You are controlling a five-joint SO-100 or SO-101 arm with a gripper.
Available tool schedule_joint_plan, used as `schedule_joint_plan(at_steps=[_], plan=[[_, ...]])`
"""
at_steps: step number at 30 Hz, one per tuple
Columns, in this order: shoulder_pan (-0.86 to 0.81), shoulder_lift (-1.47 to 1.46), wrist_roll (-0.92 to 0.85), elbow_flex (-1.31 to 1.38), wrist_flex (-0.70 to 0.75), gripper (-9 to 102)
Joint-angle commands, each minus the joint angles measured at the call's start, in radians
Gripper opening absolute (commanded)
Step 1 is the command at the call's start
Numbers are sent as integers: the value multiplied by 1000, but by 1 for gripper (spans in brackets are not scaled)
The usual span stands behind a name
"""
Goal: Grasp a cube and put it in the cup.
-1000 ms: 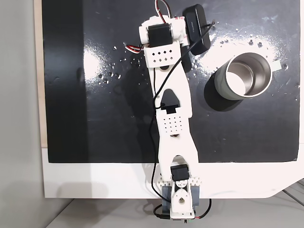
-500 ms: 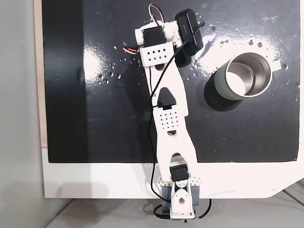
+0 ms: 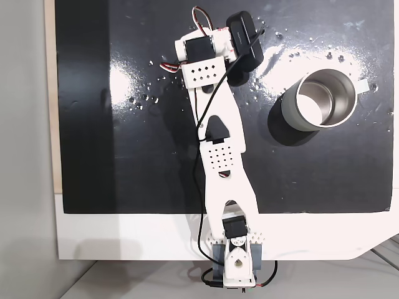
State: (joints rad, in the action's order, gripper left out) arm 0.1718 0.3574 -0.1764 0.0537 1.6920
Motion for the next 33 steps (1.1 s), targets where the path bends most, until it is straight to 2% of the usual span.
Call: schedule_joint_plan(at_steps=[1, 14, 25, 33], plan=[[3, 5, -5, 51, -25, 2], [14, 60, 12, 126, 23, 1], [-11, 420, 28, 91, 58, 1], [-178, 704, 57, 14, 60, 0]])
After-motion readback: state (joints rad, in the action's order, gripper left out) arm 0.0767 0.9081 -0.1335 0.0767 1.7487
